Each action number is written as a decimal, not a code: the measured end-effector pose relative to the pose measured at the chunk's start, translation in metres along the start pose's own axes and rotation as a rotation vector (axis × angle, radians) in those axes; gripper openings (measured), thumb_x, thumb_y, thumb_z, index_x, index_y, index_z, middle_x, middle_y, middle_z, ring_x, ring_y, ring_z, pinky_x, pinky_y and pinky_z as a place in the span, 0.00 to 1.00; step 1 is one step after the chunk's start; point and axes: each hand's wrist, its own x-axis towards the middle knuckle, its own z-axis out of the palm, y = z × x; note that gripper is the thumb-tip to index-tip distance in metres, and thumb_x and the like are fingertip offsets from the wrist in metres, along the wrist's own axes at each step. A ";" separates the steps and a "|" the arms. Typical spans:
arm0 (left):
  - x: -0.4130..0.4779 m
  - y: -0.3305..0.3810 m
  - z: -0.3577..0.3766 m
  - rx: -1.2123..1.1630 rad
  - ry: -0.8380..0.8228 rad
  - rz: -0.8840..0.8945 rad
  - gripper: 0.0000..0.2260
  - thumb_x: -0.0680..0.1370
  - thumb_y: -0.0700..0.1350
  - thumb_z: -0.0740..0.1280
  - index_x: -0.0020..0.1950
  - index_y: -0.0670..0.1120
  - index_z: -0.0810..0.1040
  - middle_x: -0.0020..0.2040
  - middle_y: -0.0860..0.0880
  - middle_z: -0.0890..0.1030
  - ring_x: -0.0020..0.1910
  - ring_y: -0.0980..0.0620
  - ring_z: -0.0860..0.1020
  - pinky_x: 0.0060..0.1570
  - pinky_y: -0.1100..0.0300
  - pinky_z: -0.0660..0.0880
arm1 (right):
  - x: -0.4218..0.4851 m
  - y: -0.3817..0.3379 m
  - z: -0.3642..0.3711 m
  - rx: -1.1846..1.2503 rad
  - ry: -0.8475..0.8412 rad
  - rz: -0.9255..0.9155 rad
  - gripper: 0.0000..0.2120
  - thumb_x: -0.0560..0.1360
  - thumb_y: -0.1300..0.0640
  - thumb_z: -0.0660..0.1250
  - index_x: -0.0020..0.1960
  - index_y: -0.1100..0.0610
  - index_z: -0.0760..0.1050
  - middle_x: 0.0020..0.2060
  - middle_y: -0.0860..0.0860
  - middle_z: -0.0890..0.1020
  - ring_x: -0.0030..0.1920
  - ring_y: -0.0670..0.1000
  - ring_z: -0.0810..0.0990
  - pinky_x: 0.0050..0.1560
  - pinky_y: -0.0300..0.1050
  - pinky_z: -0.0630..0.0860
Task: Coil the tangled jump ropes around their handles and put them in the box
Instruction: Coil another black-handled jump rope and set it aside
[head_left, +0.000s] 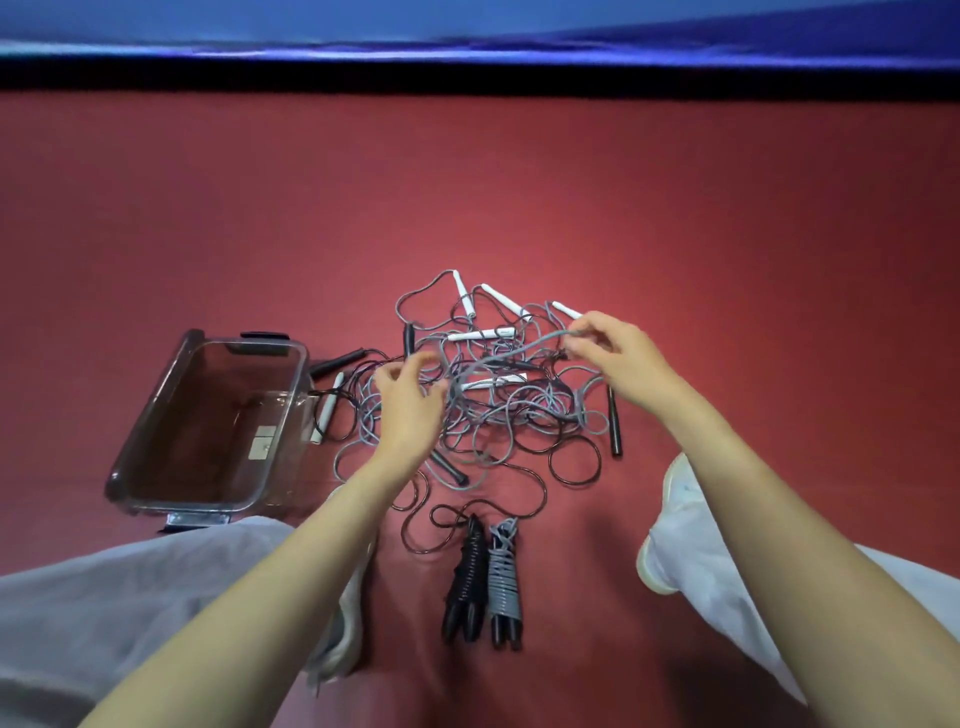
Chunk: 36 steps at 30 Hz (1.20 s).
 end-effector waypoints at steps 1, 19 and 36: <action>-0.002 -0.002 0.003 0.016 -0.014 0.013 0.16 0.78 0.43 0.67 0.66 0.48 0.73 0.59 0.47 0.62 0.41 0.70 0.66 0.52 0.72 0.63 | -0.001 -0.004 -0.002 0.021 -0.016 -0.017 0.03 0.78 0.57 0.67 0.46 0.51 0.78 0.37 0.49 0.80 0.38 0.44 0.76 0.43 0.39 0.70; 0.004 -0.021 0.014 -0.017 -0.223 -0.217 0.26 0.72 0.43 0.75 0.68 0.51 0.73 0.60 0.45 0.66 0.50 0.53 0.73 0.55 0.67 0.67 | -0.012 0.044 0.000 -0.459 -0.133 -0.095 0.10 0.80 0.53 0.62 0.52 0.57 0.78 0.43 0.50 0.78 0.47 0.52 0.76 0.49 0.49 0.71; 0.011 -0.010 0.013 0.135 -0.200 -0.262 0.20 0.75 0.37 0.69 0.66 0.47 0.74 0.60 0.41 0.70 0.32 0.56 0.73 0.28 0.68 0.70 | -0.016 0.045 -0.003 -0.477 -0.094 -0.089 0.12 0.81 0.52 0.61 0.56 0.58 0.79 0.50 0.54 0.83 0.52 0.56 0.78 0.53 0.51 0.73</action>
